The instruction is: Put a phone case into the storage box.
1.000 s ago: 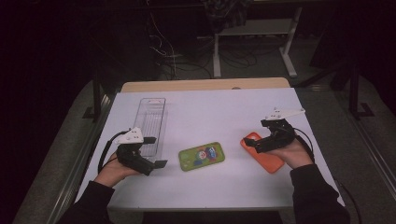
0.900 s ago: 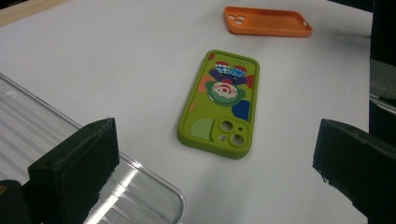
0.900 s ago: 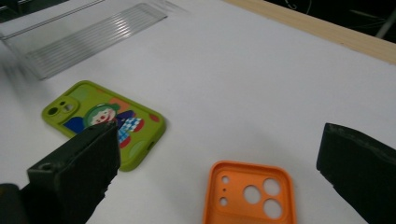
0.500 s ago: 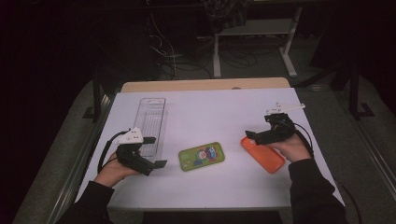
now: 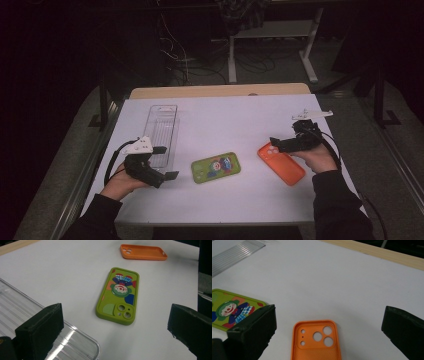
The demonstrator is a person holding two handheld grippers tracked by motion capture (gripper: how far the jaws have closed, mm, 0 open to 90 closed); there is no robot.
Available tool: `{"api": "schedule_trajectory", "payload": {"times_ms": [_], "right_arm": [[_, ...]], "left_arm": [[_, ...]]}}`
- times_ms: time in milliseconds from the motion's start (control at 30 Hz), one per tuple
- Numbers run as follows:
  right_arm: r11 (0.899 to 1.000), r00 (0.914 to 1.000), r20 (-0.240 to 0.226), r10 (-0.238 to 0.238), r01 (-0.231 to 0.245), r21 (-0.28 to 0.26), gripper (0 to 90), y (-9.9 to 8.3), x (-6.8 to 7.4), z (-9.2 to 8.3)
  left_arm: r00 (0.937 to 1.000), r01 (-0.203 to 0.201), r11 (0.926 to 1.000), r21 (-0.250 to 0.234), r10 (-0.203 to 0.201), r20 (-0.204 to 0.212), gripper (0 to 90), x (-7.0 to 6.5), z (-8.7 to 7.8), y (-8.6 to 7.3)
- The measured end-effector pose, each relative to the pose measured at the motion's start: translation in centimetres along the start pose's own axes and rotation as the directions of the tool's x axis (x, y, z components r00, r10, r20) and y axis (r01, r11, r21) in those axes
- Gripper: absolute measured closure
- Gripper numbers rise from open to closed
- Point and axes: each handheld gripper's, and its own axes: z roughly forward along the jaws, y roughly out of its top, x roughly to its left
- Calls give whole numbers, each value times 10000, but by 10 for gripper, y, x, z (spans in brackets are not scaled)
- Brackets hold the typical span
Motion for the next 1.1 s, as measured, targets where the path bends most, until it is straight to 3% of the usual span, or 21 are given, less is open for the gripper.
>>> {"api": "schedule_trajectory", "payload": {"times_ms": [500,1100], "right_arm": [[9998,9999,13,158,-158,-95,0,-5,-4,-12],[9999,9999,-161,12,-9,156,0,-27,-1,-9]], "left_arm": [[10000,-87,10000,2,87,-6,0,0,1,0],[10000,94,9999,-66,-94,-4,0,0,-1,0]]}}
